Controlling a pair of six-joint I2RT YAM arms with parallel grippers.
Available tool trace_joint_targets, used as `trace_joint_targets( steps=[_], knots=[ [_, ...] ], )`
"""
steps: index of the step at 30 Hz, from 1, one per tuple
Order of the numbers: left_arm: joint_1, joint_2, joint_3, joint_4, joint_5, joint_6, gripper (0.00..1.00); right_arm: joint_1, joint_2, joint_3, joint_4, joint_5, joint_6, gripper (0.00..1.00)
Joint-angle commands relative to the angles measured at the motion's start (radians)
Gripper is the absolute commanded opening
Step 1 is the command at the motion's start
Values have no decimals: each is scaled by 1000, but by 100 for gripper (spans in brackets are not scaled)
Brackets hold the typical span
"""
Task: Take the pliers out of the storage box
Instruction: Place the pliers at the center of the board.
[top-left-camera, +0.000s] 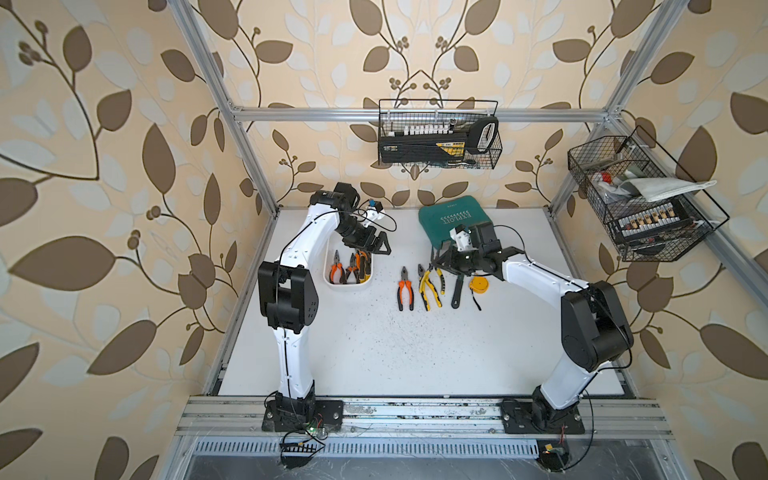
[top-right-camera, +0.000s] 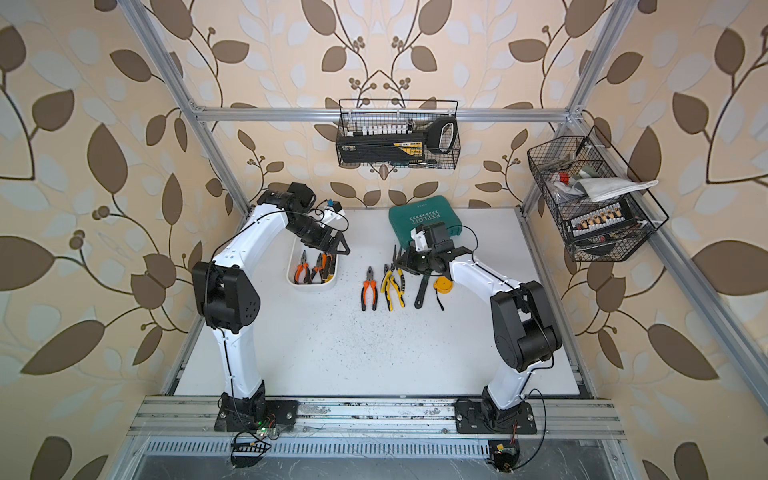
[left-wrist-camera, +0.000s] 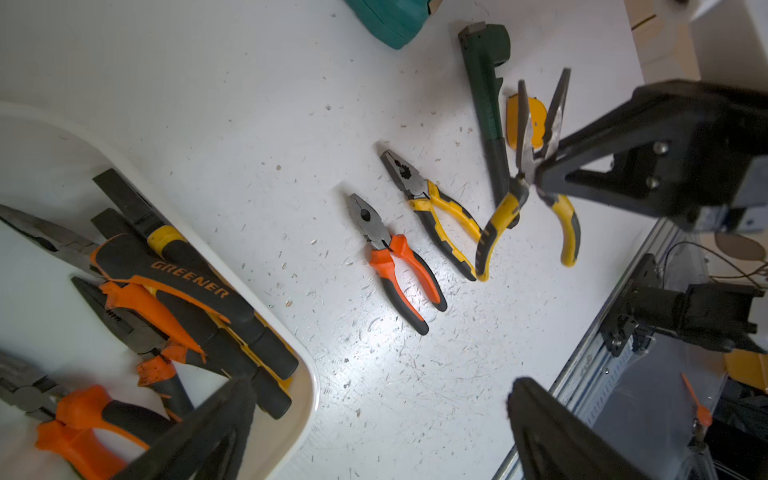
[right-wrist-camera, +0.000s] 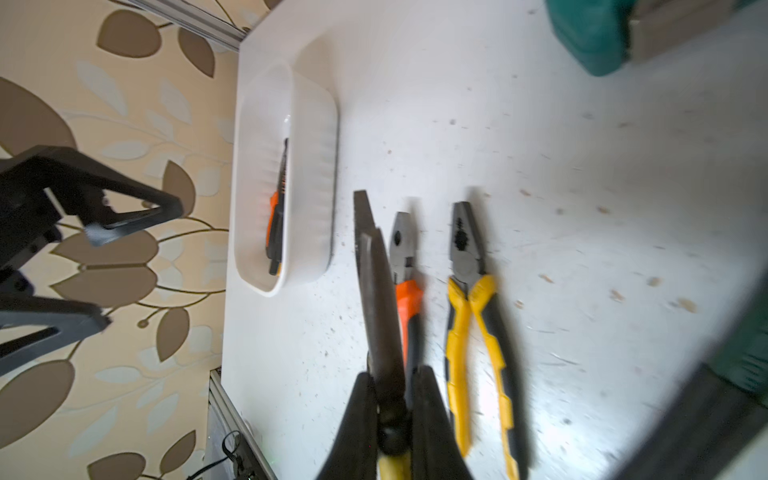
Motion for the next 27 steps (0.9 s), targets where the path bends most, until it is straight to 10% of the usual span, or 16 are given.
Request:
trace_joint_targets(
  steps=[1, 8, 27],
  knots=[
    [-19, -90, -58, 67, 21, 128, 99, -81, 16, 51, -184, -106, -161, 0],
    [-102, -110, -130, 74, 46, 160, 99, -136, 143, 188, -385, -140, -333, 0],
    [-117, -106, -119, 59, 30, 137, 99, -15, 317, 235, -294, -48, -275, 5]
  ],
)
